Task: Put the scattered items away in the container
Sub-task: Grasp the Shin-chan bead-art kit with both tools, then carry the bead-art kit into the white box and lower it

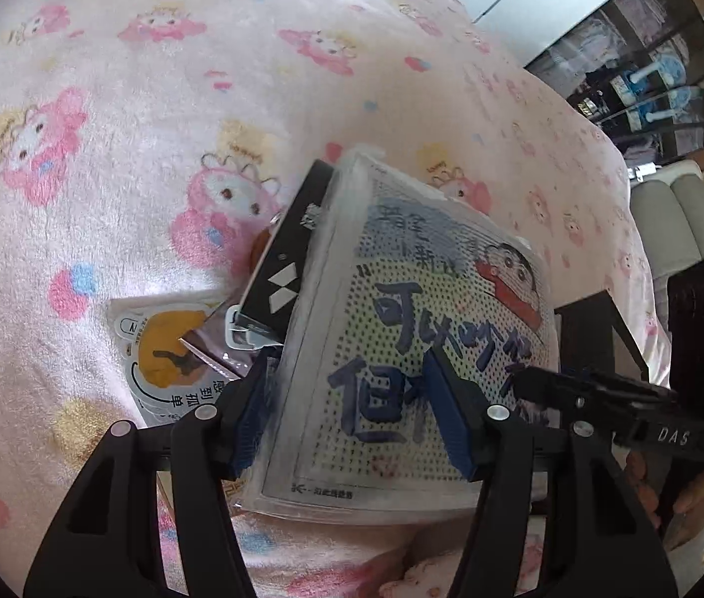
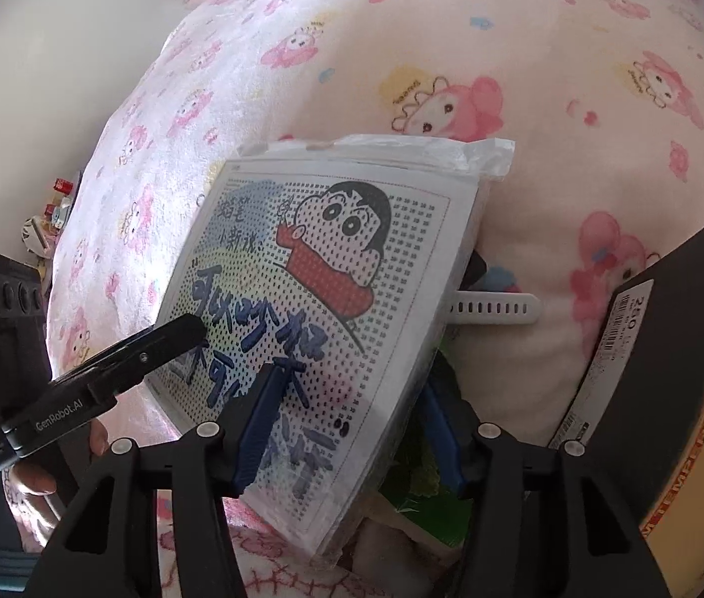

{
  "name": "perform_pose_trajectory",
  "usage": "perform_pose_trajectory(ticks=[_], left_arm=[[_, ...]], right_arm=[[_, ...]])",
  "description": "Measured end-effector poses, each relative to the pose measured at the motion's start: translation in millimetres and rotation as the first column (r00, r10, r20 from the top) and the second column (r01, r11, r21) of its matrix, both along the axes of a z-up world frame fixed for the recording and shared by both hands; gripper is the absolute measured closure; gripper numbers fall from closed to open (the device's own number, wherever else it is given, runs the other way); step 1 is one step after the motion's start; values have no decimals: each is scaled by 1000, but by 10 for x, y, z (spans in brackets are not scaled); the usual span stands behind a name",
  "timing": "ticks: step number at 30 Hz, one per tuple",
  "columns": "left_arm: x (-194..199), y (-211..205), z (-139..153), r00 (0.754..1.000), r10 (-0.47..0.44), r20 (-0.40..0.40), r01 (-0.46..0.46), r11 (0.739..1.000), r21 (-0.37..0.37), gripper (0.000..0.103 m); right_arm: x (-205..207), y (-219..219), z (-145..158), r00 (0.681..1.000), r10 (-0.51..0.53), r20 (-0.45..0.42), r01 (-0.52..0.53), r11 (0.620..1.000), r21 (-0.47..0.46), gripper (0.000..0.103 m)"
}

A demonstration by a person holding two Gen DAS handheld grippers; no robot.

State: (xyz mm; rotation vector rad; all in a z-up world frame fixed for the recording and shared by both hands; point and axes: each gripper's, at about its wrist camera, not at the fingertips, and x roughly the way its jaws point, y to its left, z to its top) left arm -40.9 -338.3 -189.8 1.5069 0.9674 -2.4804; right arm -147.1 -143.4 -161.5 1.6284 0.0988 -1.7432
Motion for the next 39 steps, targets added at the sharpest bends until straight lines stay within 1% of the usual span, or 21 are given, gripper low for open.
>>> perform_pose_trajectory(ticks=[2, 3, 4, 6, 9, 11, 13, 15, 18, 21, 23, 24, 26, 28, 30, 33, 36, 38, 39], left_arm=[[50, 81, 247, 999, -26, -39, 26, 1000, 0, 44], [72, 127, 383, 997, -37, -64, 37, 999, 4, 45], [86, 185, 532, 995, -49, -87, 49, 999, -8, 47], [97, 368, 827, 987, -96, -128, 90, 995, -53, 52], [52, 731, 1200, 969, -183, -167, 164, 979, -121, 53], [-23, 1084, 1335, 952, -245, -183, 221, 965, -140, 53], [-112, 1447, 1372, 932, -312, -185, 288, 947, -146, 53], [-231, 1790, 1339, 911, -376, -171, 355, 924, -141, 53], [-400, 2363, 1188, 881, -461, -107, 449, 886, -117, 53], [-489, 2883, 974, 840, -541, -39, 534, 837, -117, 53], [-524, 3134, 797, 819, -574, 13, 572, 813, -108, 53], [-554, 3213, 712, 811, -583, 40, 584, 806, -99, 52], [-622, 3284, 554, 802, -592, 82, 598, 798, -77, 51], [-644, 3276, 459, 800, -590, 105, 596, 802, -34, 50], [-660, 3201, 387, 806, -580, 118, 584, 812, 6, 50], [-676, 3124, 279, 812, -567, 141, 569, 822, 24, 50], [-666, 3138, 143, 802, -569, 183, 578, 816, 6, 51], [-661, 3175, 112, 792, -575, 207, 591, 806, -22, 51], [-656, 3179, 107, 790, -574, 213, 594, 804, -35, 51]], right_arm=[[-11, 122, 213, 1000, -21, -22, 19, 998, -54, 53], [-16, 205, 336, 999, -30, -32, 27, 996, -85, 53], [-15, 294, 466, 998, -38, -43, 32, 993, -116, 54], [47, 544, 688, 995, -50, -89, 35, 986, -163, 54], [157, 973, 972, 986, -83, -144, 52, 977, -207, 54], [222, 1337, 1069, 980, -120, -160, 82, 972, -221, 54], [234, 1717, 1130, 971, -172, -166, 133, 965, -225, 54], [337, 2281, 1227, 958, -220, -183, 180, 960, -214, 54], [383, 2910, 1195, 941, -276, -197, 245, 954, -171, 54], [401, 3484, 990, 930, -327, -170, 310, 943, -121, 53], [403, 3692, 828, 922, -354, -156, 343, 935, -90, 53], [418, 3775, 752, 919, -362, -153, 355, 932, -74, 53], [416, 3846, 589, 918, -371, -141, 368, 929, -46, 53], [390, 3909, 468, 919, -372, -133, 371, 928, -34, 53], [343, 3923, 371, 922, -368, -121, 366, 930, -34, 52], [310, 3853, 254, 929, -348, -128, 347, 937, -29, 52], [284, 3718, 227, 935, -300, -189, 310, 951, 21, 52], [272, 3654, 202, 935, -282, -215, 300, 952, 56, 52], [261, 3619, 187, 934, -277, -225, 300, 951, 71, 51]])
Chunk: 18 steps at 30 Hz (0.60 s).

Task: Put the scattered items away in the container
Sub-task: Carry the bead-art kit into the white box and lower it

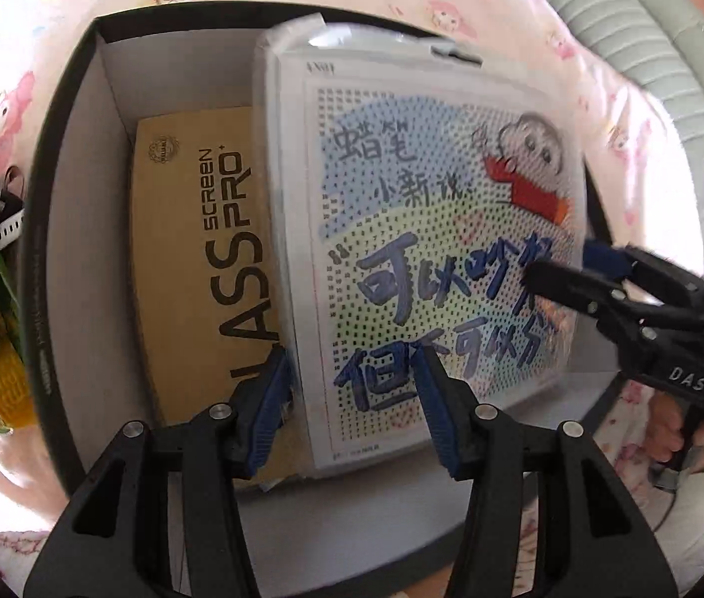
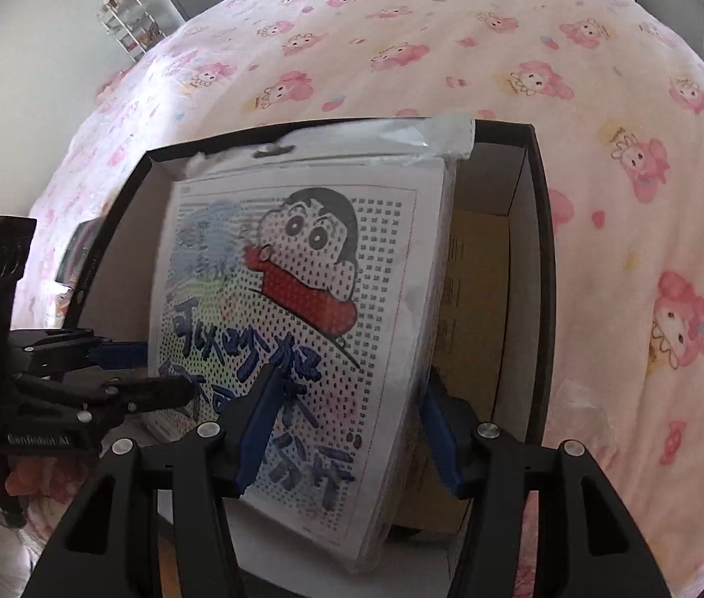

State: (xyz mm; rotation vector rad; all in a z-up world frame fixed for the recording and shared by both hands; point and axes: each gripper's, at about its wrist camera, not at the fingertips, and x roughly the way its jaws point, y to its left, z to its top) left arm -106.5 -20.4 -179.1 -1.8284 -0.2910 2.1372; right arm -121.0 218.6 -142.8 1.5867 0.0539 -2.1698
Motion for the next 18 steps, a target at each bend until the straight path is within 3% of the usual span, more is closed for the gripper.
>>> perform_pose_trajectory(ticks=[8, 14, 18], left_arm=[[62, -99, -4, 1000, -2, 22, 2, 1000, -5, 51], [71, -350, 161, 995, 91, -27, -91, 996, 21, 54], [-90, -356, 159, 992, 124, -29, -125, 990, -69, 55]], right_arm=[[-66, -135, -53, 999, -17, -29, 19, 997, 72, 50], [1, -54, 79, 993, -89, -72, 89, 996, 2, 50], [73, -171, 24, 997, -43, -67, 44, 999, 18, 50]])
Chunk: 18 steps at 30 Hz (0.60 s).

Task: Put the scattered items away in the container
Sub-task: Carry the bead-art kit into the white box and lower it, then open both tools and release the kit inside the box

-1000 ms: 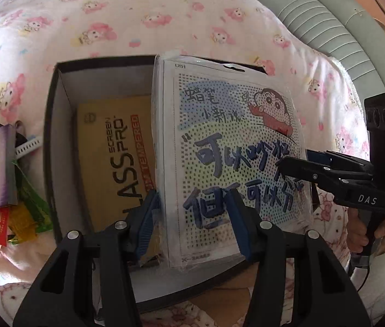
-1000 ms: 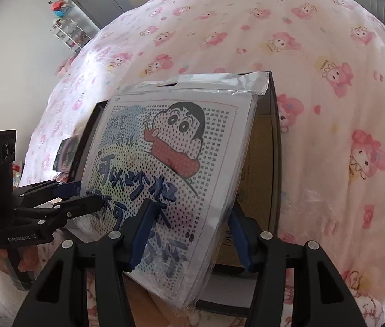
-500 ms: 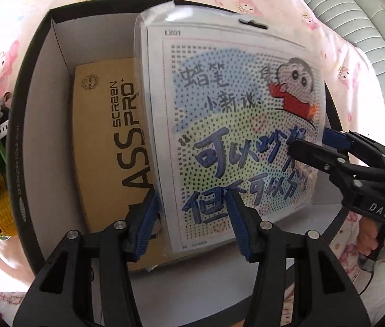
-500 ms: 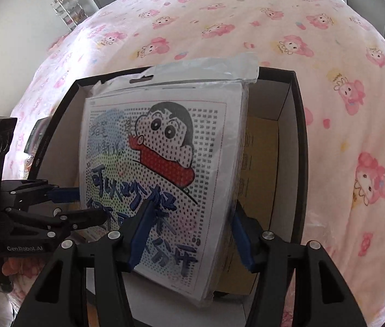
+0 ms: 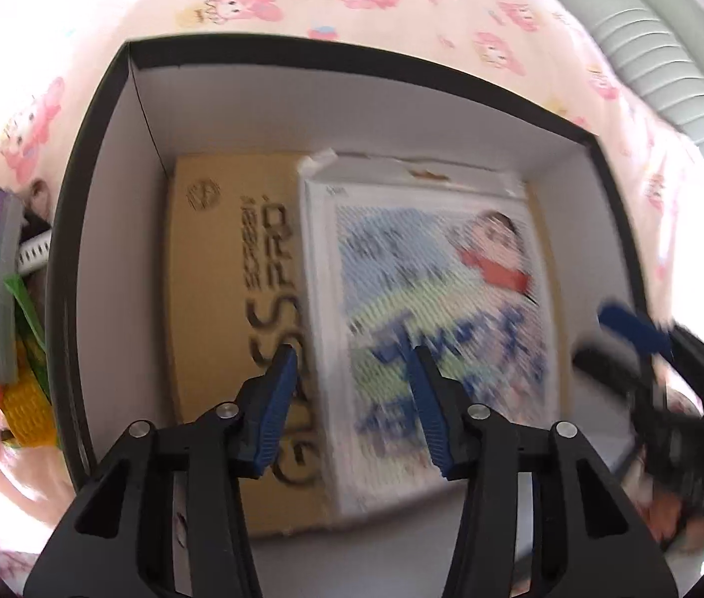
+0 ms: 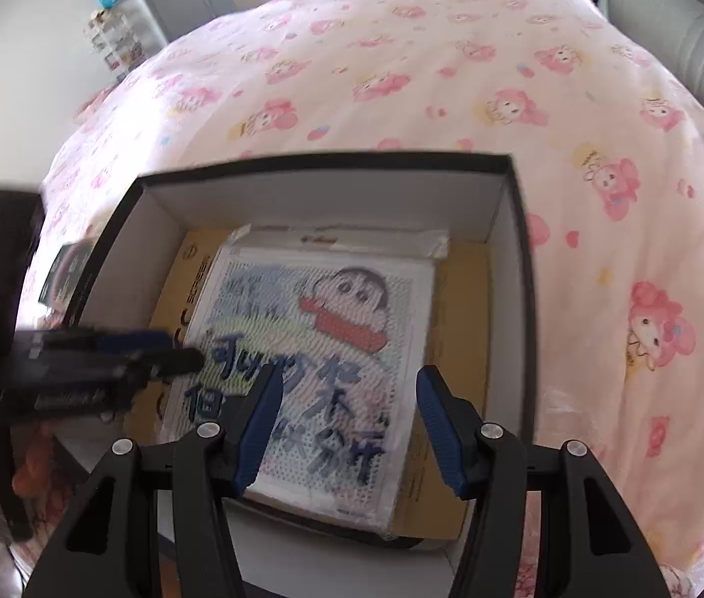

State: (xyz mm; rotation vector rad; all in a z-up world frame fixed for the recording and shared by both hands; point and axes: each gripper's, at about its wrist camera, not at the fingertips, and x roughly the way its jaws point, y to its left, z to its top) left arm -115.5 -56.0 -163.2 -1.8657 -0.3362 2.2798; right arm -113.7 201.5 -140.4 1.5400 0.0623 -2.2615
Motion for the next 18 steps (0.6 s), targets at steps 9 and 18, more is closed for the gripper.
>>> perform_pose_trajectory(ticks=[9, 18], left_arm=[[-62, -270, -39, 998, -44, 50, 41, 998, 54, 57], [52, -592, 278, 997, -76, 10, 73, 985, 155, 53]], right_arm=[[-48, -157, -253, 997, 18, 70, -21, 999, 35, 52], [-72, -218, -144, 996, 60, 69, -62, 998, 32, 54]])
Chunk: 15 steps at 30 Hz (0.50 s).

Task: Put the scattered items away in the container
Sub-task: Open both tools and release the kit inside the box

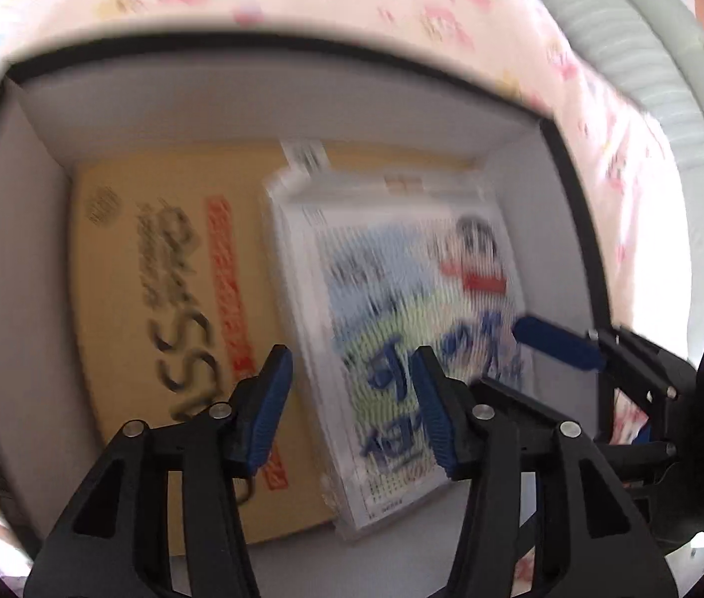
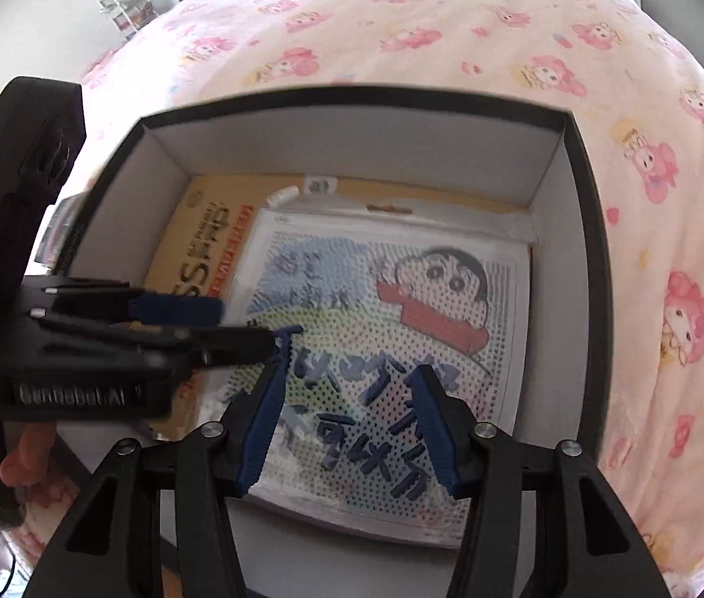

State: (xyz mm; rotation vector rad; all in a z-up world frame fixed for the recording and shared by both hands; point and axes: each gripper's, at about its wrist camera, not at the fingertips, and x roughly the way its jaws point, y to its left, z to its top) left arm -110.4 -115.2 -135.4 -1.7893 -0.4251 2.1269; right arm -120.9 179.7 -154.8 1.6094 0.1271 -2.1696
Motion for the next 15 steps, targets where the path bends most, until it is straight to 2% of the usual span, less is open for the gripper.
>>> perform_pose_trajectory(ticks=[2, 4, 6, 7, 11, 13, 15], left_arm=[[-109, -169, 124, 998, 46, -38, -48, 998, -45, 55], [-279, -269, 151, 997, 68, -44, -71, 995, -76, 61], [-466, -329, 89, 997, 69, -21, -70, 993, -98, 70], [-582, -228, 80, 998, 61, -15, -62, 992, -106, 71], [-628, -278, -48, 999, 47, -7, -47, 992, -115, 73], [-789, 78, -219, 999, 40, -3, -40, 994, -102, 73], [-767, -17, -199, 999, 44, 2, -43, 996, -76, 75]], right_arm=[[-100, -26, 103, 1000, 4, -30, -4, 1000, 11, 55], [-287, -108, 152, 999, 6, -54, -4, 999, 36, 56], [-460, -170, 79, 1000, -4, -27, 6, 999, 47, 63], [-556, -197, 28, 1000, -11, -3, 11, 999, 43, 67], [-855, -241, -87, 998, -42, 53, 40, 998, 41, 69], [-956, -250, -168, 995, -71, 65, 68, 997, 45, 69], [-1007, -252, -212, 993, -89, 79, 86, 995, 42, 69]])
